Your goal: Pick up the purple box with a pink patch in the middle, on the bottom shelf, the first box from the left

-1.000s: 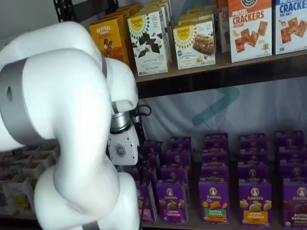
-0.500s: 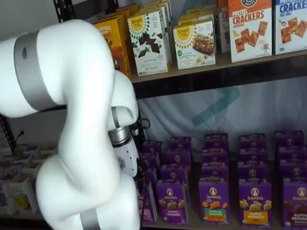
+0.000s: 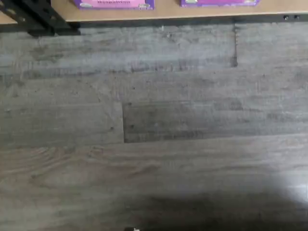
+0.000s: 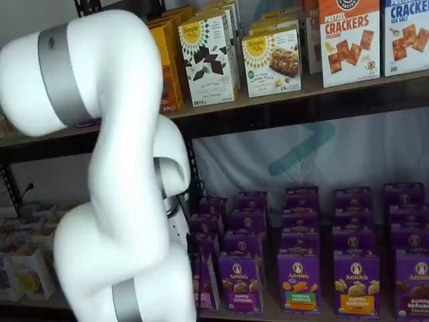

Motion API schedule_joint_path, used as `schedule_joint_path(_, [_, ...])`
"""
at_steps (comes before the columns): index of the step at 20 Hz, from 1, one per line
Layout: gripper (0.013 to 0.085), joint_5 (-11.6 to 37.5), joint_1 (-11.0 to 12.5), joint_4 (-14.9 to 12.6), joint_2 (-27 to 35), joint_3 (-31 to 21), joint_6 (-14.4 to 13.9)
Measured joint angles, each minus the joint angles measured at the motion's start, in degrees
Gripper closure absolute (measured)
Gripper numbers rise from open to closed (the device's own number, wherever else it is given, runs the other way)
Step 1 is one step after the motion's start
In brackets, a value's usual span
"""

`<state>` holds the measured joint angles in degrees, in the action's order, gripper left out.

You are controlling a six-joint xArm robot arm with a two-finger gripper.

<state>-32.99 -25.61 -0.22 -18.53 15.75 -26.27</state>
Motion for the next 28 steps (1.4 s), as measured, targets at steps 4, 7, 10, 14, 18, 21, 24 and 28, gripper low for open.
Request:
schedule_joint_path(4, [0.013,2.9,-2.0,-1.0,5.4,2.1,-2.9])
schedule_joint_path(7, [0.013,4.8,-3.4,-0.8,8.8,3.7,-4.1])
schedule_joint_path(10, [0.013,6.3,-4.9,-0.9,12.6,5.8,-5.6])
schedule_joint_path(14, [0.013,7.4,-5.7,-1.2,16.6,8.4,-6.8])
schedule_joint_path(18, [0.013,9.0,-5.5,-2.1,21.2,11.7,-7.4])
schedule_joint_path(21, [0.013,8.7,-5.0,-3.1,24.0,14.2,-7.7])
schedule_joint_path(24, [0.013,9.1,-4.2,-4.0,27.1,16.7,-7.9])
schedule_joint_path(28, [0.013,10.6,-2.8,-5.0,31.9,20.7,-7.4])
